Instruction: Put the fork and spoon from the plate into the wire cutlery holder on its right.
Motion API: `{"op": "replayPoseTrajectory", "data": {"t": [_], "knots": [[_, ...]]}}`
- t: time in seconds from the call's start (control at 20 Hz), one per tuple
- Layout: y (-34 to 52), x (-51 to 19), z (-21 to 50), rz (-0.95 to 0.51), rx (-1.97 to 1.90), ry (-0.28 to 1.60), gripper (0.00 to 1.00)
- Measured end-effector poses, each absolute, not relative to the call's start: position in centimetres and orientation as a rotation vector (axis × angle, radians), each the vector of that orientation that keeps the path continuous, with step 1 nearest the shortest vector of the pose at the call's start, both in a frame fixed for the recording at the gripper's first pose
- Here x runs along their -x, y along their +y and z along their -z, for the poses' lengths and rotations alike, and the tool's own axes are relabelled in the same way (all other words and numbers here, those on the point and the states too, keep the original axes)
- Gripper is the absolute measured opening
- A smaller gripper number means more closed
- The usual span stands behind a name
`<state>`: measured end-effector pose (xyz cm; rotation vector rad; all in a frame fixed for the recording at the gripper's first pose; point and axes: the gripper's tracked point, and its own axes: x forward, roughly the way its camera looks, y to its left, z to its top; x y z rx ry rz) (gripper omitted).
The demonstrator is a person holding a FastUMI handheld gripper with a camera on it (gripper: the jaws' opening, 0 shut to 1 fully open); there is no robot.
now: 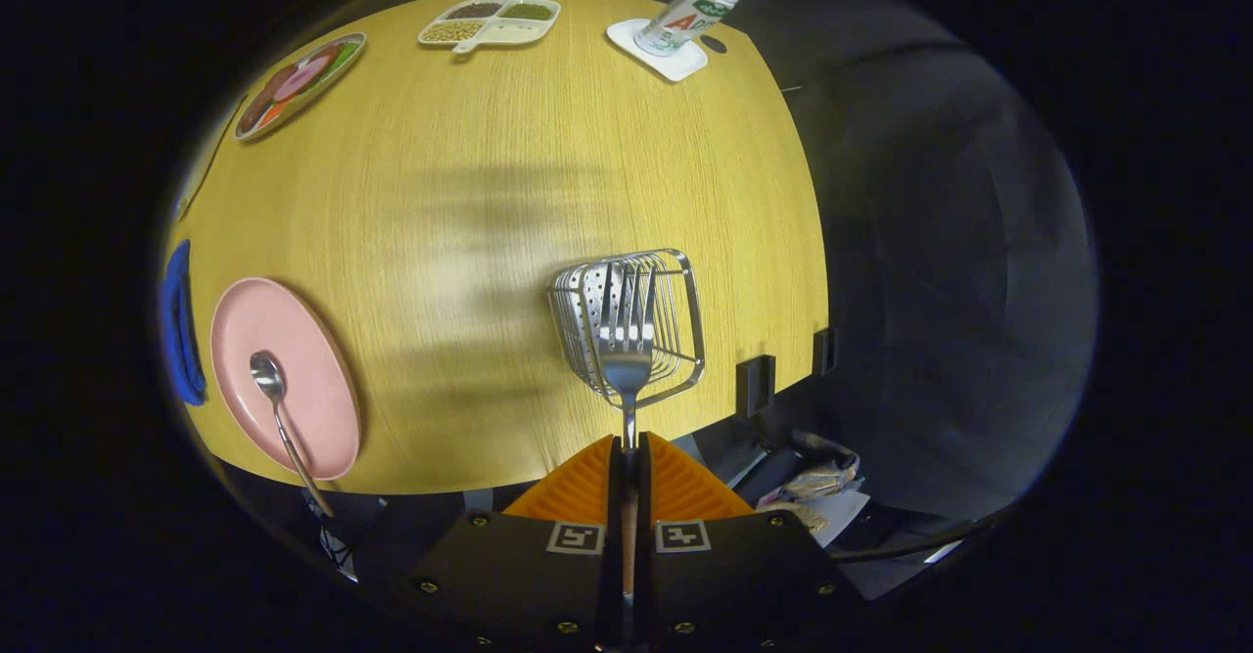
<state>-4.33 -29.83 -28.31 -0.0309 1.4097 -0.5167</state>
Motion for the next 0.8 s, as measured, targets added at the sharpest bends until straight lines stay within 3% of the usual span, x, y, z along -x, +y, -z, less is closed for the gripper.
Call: {"op": "replayPoseTrajectory", "data": {"t": [0.8], "knots": [[-32.8, 4.2, 31.5, 0.430, 0.028, 1.646, 0.05]]}}
